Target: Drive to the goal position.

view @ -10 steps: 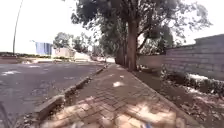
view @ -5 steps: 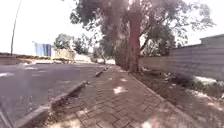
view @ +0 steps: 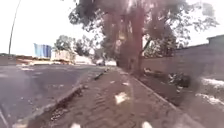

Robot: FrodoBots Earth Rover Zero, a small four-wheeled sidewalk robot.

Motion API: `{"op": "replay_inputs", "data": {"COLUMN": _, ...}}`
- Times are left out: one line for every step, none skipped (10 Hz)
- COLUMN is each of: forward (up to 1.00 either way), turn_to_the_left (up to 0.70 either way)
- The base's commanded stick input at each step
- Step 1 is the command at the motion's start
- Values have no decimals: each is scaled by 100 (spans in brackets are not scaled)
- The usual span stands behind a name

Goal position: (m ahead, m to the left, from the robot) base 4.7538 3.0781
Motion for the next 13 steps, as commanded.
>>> {"op": "replay_inputs", "data": {"forward": 85, "turn_to_the_left": 0}}
{"op": "replay_inputs", "data": {"forward": 85, "turn_to_the_left": 0}}
{"op": "replay_inputs", "data": {"forward": 85, "turn_to_the_left": 0}}
{"op": "replay_inputs", "data": {"forward": 85, "turn_to_the_left": 0}}
{"op": "replay_inputs", "data": {"forward": 85, "turn_to_the_left": 0}}
{"op": "replay_inputs", "data": {"forward": 85, "turn_to_the_left": 0}}
{"op": "replay_inputs", "data": {"forward": 85, "turn_to_the_left": 0}}
{"op": "replay_inputs", "data": {"forward": 85, "turn_to_the_left": 0}}
{"op": "replay_inputs", "data": {"forward": 85, "turn_to_the_left": 0}}
{"op": "replay_inputs", "data": {"forward": 85, "turn_to_the_left": 0}}
{"op": "replay_inputs", "data": {"forward": 85, "turn_to_the_left": 0}}
{"op": "replay_inputs", "data": {"forward": 85, "turn_to_the_left": 0}}
{"op": "replay_inputs", "data": {"forward": 85, "turn_to_the_left": 0}}
